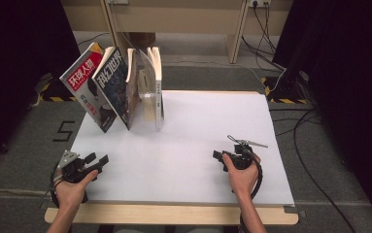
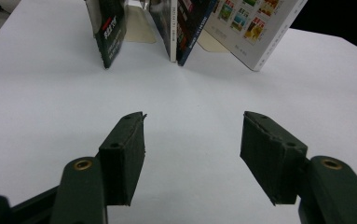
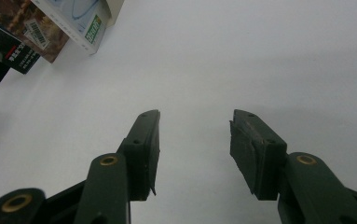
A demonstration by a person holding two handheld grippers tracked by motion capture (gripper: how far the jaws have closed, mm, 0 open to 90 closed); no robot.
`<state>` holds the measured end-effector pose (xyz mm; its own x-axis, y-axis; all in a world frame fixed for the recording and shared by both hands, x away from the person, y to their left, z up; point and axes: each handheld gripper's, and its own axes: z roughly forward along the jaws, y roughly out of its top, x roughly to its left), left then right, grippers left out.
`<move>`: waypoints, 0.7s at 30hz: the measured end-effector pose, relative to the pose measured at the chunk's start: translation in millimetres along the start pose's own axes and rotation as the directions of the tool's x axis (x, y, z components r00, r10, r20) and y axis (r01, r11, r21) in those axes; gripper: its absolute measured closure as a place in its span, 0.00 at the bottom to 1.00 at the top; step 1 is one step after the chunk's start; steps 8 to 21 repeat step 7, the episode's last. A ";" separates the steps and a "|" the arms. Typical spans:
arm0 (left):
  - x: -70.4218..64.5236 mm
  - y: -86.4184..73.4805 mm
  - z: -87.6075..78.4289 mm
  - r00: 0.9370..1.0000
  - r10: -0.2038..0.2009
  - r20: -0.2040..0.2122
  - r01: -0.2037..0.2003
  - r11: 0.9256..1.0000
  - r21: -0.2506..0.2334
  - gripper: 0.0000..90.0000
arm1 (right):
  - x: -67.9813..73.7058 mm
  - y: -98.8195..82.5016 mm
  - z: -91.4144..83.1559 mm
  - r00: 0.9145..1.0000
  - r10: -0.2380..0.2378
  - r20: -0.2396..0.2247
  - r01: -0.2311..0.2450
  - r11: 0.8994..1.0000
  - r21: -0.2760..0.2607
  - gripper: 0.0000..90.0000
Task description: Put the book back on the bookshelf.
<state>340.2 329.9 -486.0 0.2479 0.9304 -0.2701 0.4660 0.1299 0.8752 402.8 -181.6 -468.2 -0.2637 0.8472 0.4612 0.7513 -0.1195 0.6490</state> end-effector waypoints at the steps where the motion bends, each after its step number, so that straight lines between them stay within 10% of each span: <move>1: -0.9 -0.5 0.2 1.000 -0.003 0.007 0.003 1.000 -0.005 0.43 | -0.3 0.0 0.4 1.000 -0.008 0.005 0.008 1.000 -0.002 0.58; 21: 0.6 -5.2 0.5 1.000 -0.007 0.006 0.007 1.000 0.006 0.43 | -2.1 -0.4 1.5 1.000 -0.021 0.021 0.021 1.000 -0.001 0.58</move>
